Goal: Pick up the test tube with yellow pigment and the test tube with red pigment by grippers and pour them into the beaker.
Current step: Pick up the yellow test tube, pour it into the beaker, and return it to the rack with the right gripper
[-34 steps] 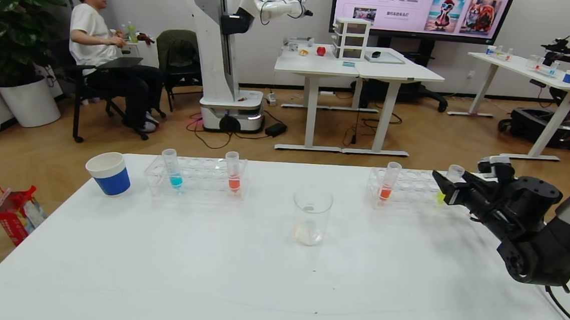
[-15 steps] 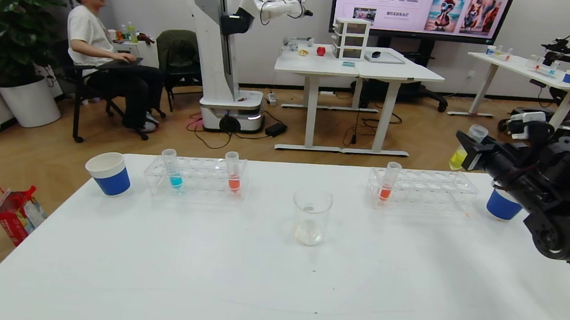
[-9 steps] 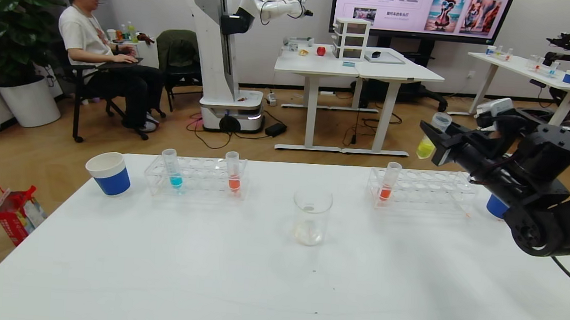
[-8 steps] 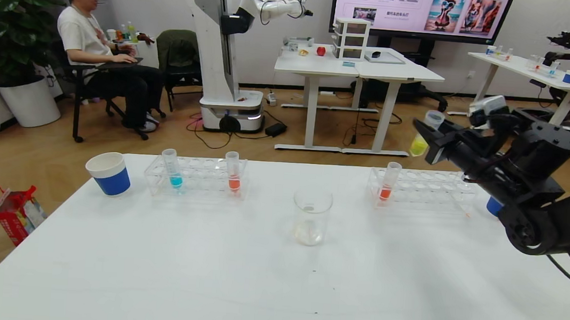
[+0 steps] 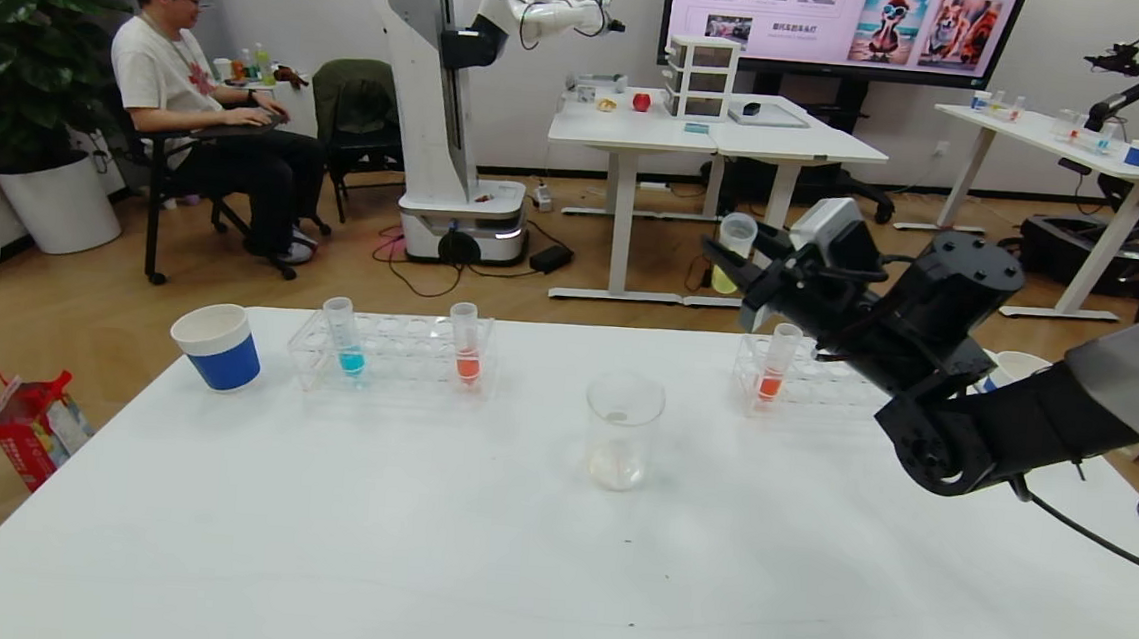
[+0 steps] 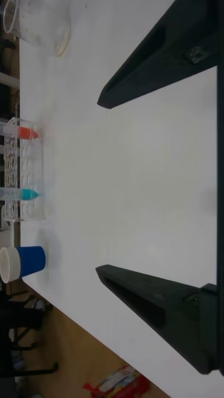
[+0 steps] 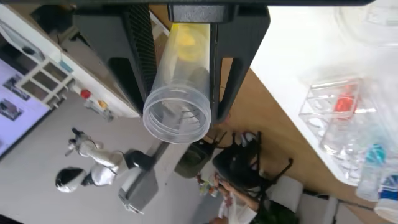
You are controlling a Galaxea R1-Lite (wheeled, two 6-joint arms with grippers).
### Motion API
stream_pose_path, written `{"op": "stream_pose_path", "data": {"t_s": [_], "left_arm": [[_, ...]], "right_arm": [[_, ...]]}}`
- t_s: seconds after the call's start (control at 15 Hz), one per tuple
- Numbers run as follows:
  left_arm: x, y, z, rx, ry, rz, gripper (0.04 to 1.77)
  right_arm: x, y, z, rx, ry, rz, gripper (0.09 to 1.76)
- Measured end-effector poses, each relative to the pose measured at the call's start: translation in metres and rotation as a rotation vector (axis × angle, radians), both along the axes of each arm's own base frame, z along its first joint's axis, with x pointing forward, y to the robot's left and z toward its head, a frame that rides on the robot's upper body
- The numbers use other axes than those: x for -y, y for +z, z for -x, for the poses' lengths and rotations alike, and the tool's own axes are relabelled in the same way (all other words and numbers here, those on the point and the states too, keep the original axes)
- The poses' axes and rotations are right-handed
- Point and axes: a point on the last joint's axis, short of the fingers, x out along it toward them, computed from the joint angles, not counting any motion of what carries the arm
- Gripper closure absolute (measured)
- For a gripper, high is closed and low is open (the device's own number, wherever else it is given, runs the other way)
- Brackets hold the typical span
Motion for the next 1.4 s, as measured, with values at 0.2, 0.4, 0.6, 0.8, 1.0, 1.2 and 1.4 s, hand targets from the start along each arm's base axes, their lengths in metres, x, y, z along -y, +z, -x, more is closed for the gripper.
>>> {"op": "stream_pose_path", "data": {"t_s": [0.2,0.4,0.6,0.8,1.0,1.2,1.4], "left_arm": [[0.000,0.000,0.000,0.000,0.000,0.000,0.06],[0.000,0.000,0.000,0.000,0.000,0.000,0.06],[0.000,0.000,0.000,0.000,0.000,0.000,0.06],[0.000,0.000,0.000,0.000,0.000,0.000,0.06],[0.000,0.000,0.000,0.000,-0.001,0.000,0.06],[0.000,0.000,0.000,0.000,0.000,0.000,0.06],[0.000,0.000,0.000,0.000,0.000,0.000,0.06]], "right_arm": [[-0.028,-0.013,0.001,0.090,0.078,0.103,1.35],[-0.036,-0.023,-0.001,0.198,0.135,0.216,1.35],[-0.028,-0.031,-0.005,0.302,0.197,0.315,1.35],[-0.019,-0.034,-0.010,0.434,0.221,0.427,1.35],[-0.019,-0.034,-0.015,0.560,0.272,0.477,1.35],[-0.022,-0.040,-0.020,0.644,0.285,0.517,1.35],[-0.025,-0.049,-0.028,0.692,0.291,0.541,1.35]]}}
